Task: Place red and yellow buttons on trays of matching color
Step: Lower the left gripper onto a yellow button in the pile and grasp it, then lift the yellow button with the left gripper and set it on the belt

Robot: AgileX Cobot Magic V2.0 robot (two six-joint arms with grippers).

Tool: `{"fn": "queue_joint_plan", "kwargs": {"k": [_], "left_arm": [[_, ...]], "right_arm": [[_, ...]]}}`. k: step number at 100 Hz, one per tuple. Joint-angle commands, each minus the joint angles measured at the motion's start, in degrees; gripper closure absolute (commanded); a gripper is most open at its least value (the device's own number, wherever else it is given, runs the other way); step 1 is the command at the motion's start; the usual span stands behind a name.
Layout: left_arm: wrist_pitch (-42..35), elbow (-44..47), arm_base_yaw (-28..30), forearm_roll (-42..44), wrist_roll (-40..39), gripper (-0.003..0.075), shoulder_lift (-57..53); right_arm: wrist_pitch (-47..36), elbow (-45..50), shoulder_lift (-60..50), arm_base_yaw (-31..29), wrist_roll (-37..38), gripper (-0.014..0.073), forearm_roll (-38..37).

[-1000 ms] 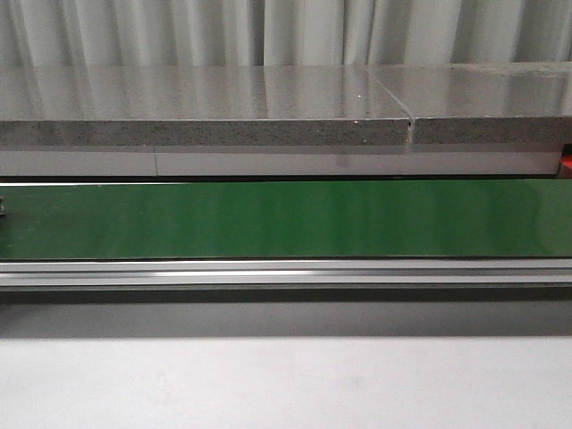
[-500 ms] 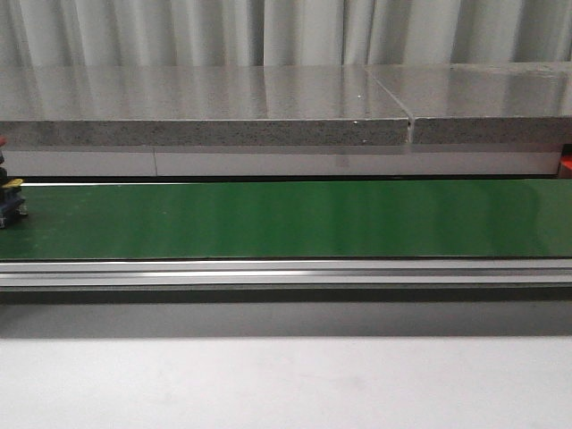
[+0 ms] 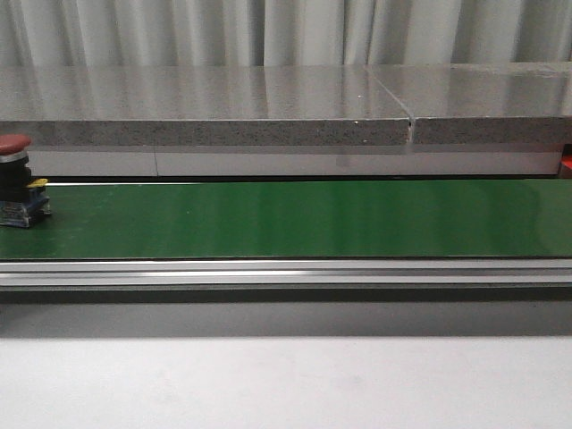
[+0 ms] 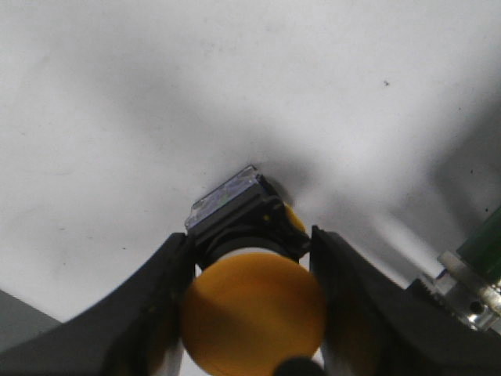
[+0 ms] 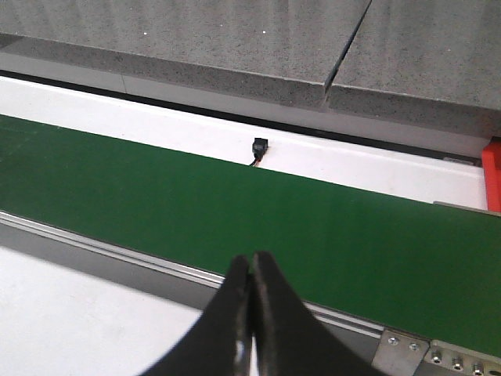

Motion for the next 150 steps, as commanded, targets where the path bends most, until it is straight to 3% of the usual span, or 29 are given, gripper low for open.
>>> {"fn": "queue_joint_plan", "kwargs": {"k": [1, 32, 59, 102, 150], "left_arm": [[-0.7, -1.51, 0.15, -0.49, 0.29, 0.054, -2.09], [-0.69, -2.19, 0.15, -0.49, 3.51, 0.0545, -9.48], [2.3, -10.41, -2.72, -0.49, 4.62, 0.0545, -14.04], [4.03, -17.57, -14.91, 0.48, 4.83, 0.0545, -12.0], [5.12, -17.57, -17.27, -0.14, 4.83, 0.0545, -5.38]], "right_arm": [[-4.3, -1.54, 0.57, 0.08, -0.62, 0.0661, -0.22], [-4.3, -1.54, 0.57, 0.08, -0.62, 0.0661, -0.22], [-4.3, -1.54, 0.57, 0.08, -0.62, 0.0661, -0.22], [-4.3, -1.54, 0.57, 0.08, -0.62, 0.0661, -0.22], [-4.3, -1.54, 0.57, 0.08, -0.62, 0.0661, -0.22]]}}
